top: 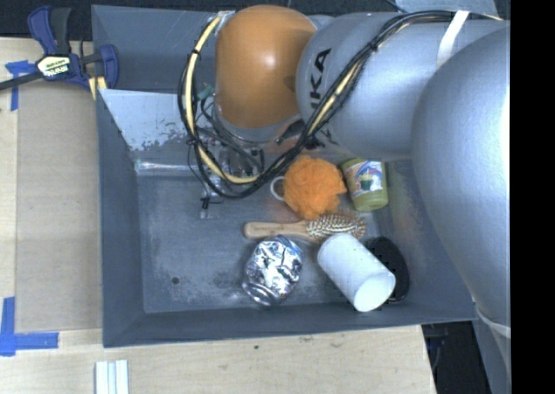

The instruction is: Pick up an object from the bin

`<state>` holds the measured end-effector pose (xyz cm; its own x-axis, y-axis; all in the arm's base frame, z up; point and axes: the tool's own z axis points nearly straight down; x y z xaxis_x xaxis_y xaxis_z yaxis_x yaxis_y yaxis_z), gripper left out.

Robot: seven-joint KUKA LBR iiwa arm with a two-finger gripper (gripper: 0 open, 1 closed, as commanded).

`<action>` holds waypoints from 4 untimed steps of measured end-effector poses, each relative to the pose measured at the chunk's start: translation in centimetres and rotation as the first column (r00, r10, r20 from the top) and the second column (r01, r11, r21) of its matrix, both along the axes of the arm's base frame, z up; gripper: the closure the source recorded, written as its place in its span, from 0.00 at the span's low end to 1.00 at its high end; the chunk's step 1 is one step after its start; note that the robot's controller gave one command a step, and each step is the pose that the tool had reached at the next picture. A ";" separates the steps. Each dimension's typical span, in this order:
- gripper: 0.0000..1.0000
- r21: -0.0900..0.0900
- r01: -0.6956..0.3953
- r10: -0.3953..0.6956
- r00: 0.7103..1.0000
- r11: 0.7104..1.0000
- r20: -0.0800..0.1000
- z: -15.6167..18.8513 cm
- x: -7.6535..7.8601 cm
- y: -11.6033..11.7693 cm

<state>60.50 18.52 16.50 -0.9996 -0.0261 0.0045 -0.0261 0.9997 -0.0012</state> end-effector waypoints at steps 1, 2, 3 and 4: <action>0.00 0.001 -0.035 0.035 0.999 0.999 0.006 0.3 2.1 -5.0; 0.00 -0.002 -0.190 0.190 0.982 0.982 0.006 -1.7 1.2 -12.2; 0.00 -0.006 -0.218 0.218 0.976 0.976 0.011 -1.3 1.7 -18.3; 0.00 -0.007 -0.194 0.194 0.981 0.981 0.013 -1.6 -0.3 -22.2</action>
Offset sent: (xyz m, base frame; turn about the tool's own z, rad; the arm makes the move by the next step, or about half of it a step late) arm 0.0188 -0.0457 0.0026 -0.0391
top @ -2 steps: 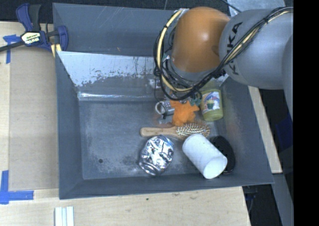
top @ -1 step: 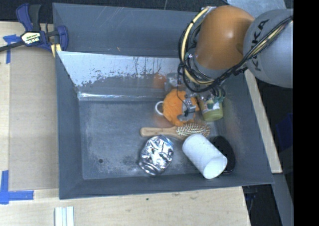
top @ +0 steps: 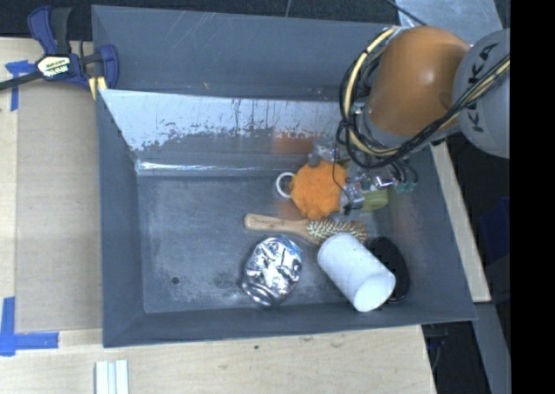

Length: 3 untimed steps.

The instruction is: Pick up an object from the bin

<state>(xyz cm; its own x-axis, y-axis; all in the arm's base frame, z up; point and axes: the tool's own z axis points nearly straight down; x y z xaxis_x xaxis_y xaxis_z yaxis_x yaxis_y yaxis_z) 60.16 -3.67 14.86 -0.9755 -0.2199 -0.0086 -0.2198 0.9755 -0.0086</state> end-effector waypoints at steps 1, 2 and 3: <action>1.00 0.002 -0.002 0.002 1.000 1.000 0.002 0.1 0.1 0.3; 1.00 0.003 0.030 -0.030 0.999 1.000 0.015 13.0 1.9 1.0; 1.00 -0.004 -0.322 0.322 0.947 0.947 0.013 10.7 1.0 6.7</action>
Offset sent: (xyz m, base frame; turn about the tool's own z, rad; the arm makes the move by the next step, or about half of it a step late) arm 0.0000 0.0000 0.0000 0.0000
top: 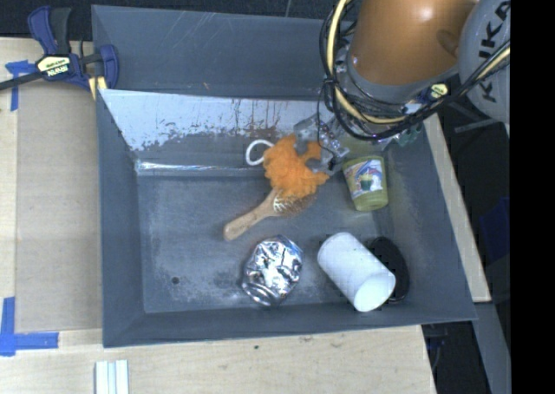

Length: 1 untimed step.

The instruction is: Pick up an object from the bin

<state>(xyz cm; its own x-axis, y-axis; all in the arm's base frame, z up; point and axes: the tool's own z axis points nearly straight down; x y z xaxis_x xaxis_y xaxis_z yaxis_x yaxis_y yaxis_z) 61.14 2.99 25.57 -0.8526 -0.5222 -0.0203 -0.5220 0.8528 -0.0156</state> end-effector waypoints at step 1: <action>1.00 -0.009 -0.313 0.313 0.950 0.950 0.005 4.0 1.3 -2.1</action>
Offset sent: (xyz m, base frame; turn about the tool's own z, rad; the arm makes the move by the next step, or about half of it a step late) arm 0.0120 -0.0198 0.0386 -0.3214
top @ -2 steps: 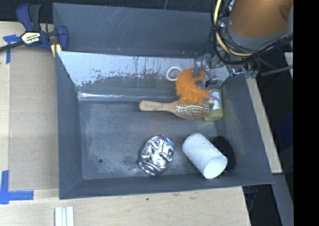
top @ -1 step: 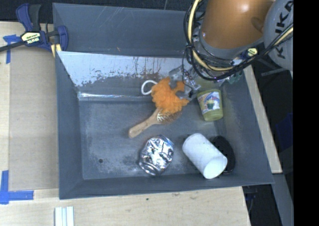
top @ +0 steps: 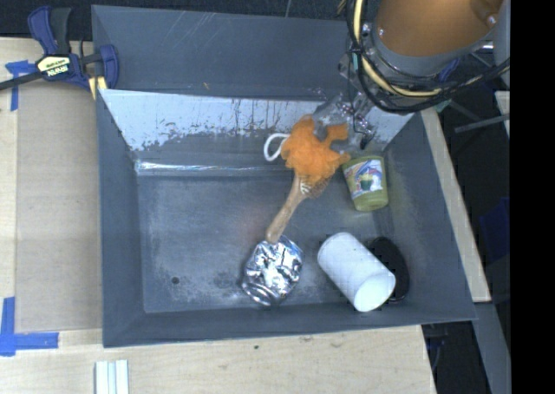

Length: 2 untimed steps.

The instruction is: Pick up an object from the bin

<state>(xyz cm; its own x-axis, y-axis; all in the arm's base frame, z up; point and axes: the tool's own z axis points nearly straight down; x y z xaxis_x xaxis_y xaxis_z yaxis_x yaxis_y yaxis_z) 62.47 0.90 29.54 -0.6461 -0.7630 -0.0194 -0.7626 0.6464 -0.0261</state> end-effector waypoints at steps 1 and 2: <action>1.00 -0.001 -0.110 0.110 0.994 0.994 -0.002 -1.7 -1.8 2.3; 1.00 -0.009 -0.447 0.447 0.895 0.895 -0.006 -4.1 -3.0 5.8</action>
Offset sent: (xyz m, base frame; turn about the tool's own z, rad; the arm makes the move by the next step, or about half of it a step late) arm -0.0180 0.0224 -0.0162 -0.1116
